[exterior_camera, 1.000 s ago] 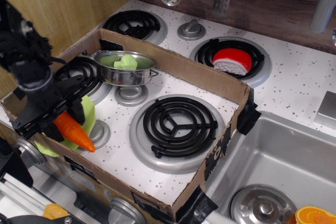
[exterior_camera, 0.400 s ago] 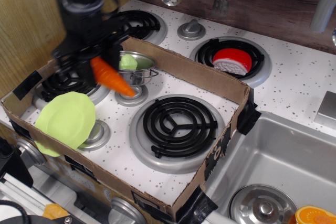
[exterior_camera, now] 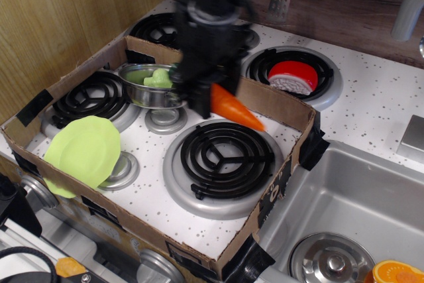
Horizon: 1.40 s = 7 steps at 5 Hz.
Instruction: Take carrot off plate
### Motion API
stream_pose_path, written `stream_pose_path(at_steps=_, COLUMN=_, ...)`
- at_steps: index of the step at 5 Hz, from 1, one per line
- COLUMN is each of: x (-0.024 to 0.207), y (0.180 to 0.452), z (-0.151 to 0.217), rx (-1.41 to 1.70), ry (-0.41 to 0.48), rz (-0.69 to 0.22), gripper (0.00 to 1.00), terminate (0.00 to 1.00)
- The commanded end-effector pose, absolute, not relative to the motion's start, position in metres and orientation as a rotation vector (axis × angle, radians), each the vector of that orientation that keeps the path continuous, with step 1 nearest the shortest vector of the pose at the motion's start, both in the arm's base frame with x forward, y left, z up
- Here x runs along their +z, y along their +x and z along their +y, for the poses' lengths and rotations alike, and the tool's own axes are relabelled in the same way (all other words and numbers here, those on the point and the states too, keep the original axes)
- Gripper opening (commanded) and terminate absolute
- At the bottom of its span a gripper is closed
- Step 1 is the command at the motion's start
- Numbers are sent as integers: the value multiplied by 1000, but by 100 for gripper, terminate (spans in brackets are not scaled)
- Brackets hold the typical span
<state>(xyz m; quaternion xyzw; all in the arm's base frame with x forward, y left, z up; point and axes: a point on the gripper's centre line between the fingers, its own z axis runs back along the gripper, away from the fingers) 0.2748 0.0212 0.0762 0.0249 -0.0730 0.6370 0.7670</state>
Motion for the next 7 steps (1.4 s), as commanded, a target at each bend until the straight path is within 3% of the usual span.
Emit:
stream_pose_path(at_steps=1, x=76, y=329, z=-2, rx=1392, ry=-44, rz=-250, gripper=0, terminate=0)
stream_pose_path(at_steps=3, x=66, y=358, z=-13, rx=1332, ry=-67, rz=-235, gripper=0, terminate=0)
stream_pose_path(at_steps=4, x=60, y=366, z=-18, rx=1313, ry=-78, rz=-186, gripper=0, terminate=0)
stream_pose_path(at_steps=5, x=50, y=361, z=-24, rx=1362, ry=-100, rz=-163, gripper=0, terminate=0)
stream_pose_path(at_steps=7, x=59, y=343, z=-25, rx=1429, ry=-63, rz=-216, gripper=0, terminate=0)
